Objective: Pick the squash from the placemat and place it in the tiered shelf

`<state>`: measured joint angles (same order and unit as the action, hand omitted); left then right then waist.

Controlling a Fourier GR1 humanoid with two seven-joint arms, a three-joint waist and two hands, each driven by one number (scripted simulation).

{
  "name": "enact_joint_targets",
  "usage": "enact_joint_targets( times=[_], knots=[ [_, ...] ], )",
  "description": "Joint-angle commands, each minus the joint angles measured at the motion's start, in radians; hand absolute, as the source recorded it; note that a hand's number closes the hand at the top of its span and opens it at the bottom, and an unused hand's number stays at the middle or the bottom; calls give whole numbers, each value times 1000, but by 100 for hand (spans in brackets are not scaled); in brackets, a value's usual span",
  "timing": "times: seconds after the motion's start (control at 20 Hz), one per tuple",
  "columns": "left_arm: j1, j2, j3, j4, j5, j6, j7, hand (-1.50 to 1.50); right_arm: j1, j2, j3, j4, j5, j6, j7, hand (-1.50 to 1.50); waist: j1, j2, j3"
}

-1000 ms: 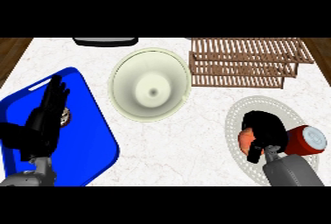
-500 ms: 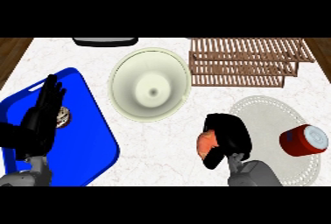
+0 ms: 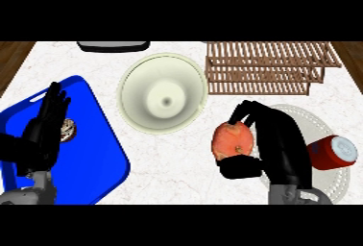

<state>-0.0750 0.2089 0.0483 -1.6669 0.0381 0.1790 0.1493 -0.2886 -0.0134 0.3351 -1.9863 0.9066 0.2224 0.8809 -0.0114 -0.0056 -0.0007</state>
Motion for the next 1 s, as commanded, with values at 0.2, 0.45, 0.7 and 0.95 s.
enact_joint_targets(
  times=[0.2, 0.45, 0.7, 0.95],
  knots=[
    [-17, -33, -29, -23, -33, 22, 20, 0, -243, -6, -135, -113, 96, 125, 226, 150, 11, 4, 0],
    [-25, 1, 8, -27, -7, -25, 43, 0, -251, -58, -263, -183, 5, 203, 197, 150, 9, 4, 0],
    [-14, -12, 2, -45, -14, -31, 43, 0, -272, -80, -345, 11, 45, 42, 59, 150, 15, 6, 1],
    [67, -26, 2, -97, -2, -44, 18, 0, -346, -156, -499, 236, -26, -46, -92, 150, 24, 7, 1]
  ],
)
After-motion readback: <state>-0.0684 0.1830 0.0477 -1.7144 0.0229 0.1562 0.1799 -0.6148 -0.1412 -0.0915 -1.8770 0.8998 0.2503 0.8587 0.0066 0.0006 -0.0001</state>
